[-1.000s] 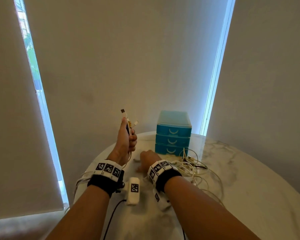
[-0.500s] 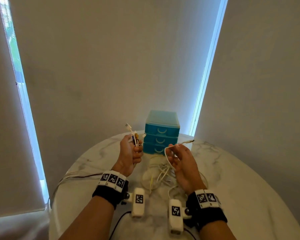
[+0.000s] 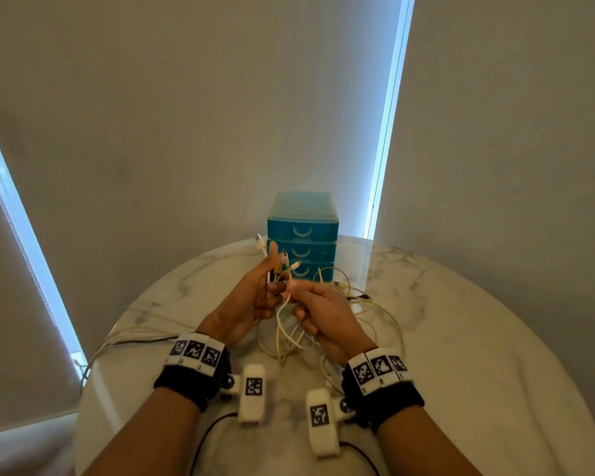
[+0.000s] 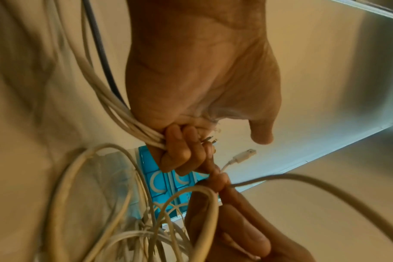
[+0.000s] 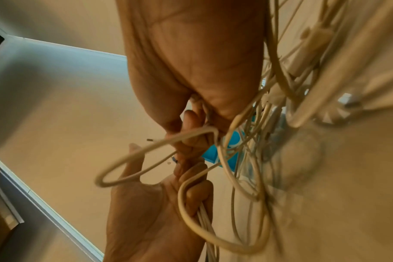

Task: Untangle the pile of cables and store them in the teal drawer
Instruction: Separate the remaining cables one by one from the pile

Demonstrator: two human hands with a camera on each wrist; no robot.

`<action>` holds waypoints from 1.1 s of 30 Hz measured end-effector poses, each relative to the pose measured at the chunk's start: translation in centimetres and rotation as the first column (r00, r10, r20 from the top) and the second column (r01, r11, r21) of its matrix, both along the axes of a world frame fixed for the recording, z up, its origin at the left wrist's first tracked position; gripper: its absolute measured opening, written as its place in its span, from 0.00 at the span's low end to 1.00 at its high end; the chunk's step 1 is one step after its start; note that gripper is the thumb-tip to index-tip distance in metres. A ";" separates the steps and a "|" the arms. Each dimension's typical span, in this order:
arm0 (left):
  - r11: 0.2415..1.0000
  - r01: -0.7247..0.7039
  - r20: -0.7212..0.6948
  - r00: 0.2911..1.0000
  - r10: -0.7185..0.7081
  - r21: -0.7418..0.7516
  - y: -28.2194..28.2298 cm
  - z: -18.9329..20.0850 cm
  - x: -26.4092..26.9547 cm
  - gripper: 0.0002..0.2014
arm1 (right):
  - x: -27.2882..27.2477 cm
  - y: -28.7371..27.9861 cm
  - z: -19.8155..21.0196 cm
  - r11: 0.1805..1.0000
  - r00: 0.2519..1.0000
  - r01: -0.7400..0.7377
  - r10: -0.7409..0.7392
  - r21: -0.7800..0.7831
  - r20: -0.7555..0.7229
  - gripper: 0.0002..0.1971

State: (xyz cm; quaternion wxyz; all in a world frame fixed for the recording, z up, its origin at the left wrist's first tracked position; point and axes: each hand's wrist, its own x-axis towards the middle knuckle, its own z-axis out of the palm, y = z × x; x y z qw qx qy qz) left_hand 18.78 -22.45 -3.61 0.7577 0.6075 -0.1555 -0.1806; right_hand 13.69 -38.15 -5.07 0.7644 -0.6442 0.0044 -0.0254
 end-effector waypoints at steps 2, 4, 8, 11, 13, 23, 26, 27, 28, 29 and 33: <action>0.994 -0.093 0.063 0.994 0.089 0.057 -0.2 -0.2 0.2 0.29 | -0.5 0.0 0.4 0.999 1.000 -0.019 0.018 -0.040 -0.006 0.11; 0.976 -0.204 0.115 0.974 0.195 0.079 -0.5 -0.4 0.4 0.27 | -0.8 0.4 0.9 0.995 0.999 -0.036 0.035 -0.089 -0.014 0.09; 0.893 -0.448 0.114 0.887 0.448 -0.026 -0.1 0.1 0.7 0.28 | -1.4 0.9 2.3 0.943 0.989 -0.148 0.136 -0.297 -0.062 0.21; 0.798 -0.562 -0.072 0.825 0.561 -0.219 1.3 -0.3 2.2 0.27 | -2.6 0.4 3.0 0.677 0.909 -0.387 0.395 -0.626 -0.135 0.24; 0.744 -0.595 -0.179 0.803 0.568 -0.305 2.2 -0.8 3.1 0.25 | -2.9 -0.4 3.3 0.575 0.842 -0.456 0.526 -0.680 -0.120 0.17; 0.670 -0.482 -0.338 0.876 0.345 -0.565 1.9 -1.0 3.4 0.28 | -0.4 -3.2 1.7 0.949 0.929 0.304 -0.275 -0.087 0.248 0.10; 0.639 -0.385 -0.324 0.921 0.217 -0.666 3.0 -0.7 3.1 0.27 | -0.7 -2.7 1.8 0.949 0.948 0.226 -0.163 -0.217 0.274 0.09; 0.690 -0.357 -0.279 0.933 0.228 -0.629 3.4 -0.4 3.0 0.26 | -0.9 -2.4 1.9 0.945 0.954 0.188 -0.111 -0.268 0.278 0.08; 0.766 -0.344 -0.211 0.939 0.272 -0.543 3.6 0.0 2.8 0.25 | -1.0 -2.3 2.0 0.940 0.957 0.162 -0.076 -0.300 0.279 0.07; 0.845 -0.327 -0.119 0.945 0.305 -0.423 3.5 0.4 2.3 0.24 | -1.1 -2.2 2.0 0.937 0.957 0.155 -0.064 -0.313 0.284 0.07; 0.975 -0.165 0.227 0.965 0.129 0.149 1.7 1.2 -0.4 0.18 | -1.1 -2.2 2.2 0.940 0.944 0.214 -0.129 -0.265 0.304 0.09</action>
